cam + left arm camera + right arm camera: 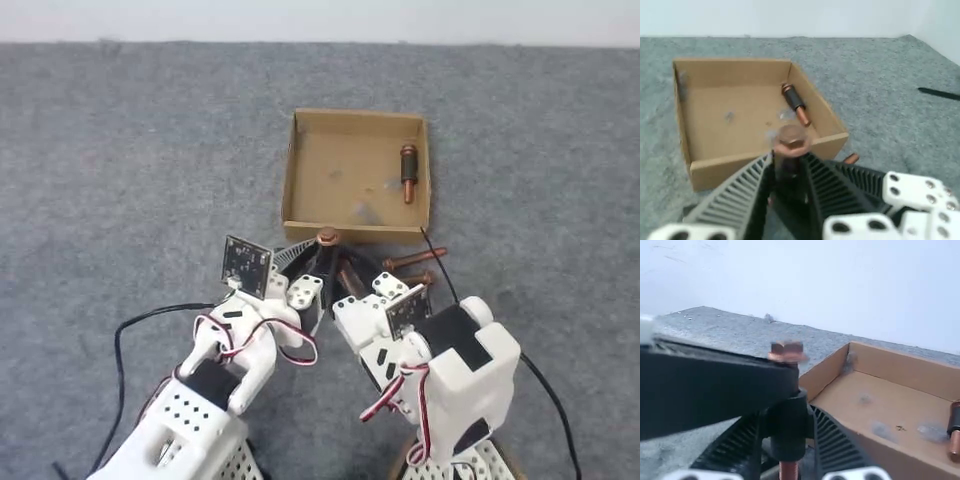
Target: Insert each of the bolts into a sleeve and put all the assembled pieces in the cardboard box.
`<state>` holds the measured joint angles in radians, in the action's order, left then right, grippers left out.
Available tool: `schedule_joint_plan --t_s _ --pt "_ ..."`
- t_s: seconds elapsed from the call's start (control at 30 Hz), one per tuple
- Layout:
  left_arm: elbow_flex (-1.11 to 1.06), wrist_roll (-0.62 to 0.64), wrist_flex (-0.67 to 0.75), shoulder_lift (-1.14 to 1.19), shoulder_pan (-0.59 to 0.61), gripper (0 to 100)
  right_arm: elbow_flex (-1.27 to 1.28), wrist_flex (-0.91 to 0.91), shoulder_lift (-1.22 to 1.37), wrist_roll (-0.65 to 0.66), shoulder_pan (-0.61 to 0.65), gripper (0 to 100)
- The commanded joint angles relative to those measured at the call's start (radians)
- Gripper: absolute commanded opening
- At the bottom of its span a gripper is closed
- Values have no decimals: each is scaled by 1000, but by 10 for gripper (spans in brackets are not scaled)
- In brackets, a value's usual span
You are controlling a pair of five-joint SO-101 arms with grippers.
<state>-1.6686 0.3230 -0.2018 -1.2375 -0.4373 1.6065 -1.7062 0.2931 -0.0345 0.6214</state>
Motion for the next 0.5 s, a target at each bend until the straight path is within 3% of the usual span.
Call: schedule_joint_plan --t_s 0.0,0.47 --pt "-16 8 -37 9 -5 171 25 -33 -21 0 -25 6" --pt "-16 8 -37 3 -14 190 25 -33 -21 0 -27 6"
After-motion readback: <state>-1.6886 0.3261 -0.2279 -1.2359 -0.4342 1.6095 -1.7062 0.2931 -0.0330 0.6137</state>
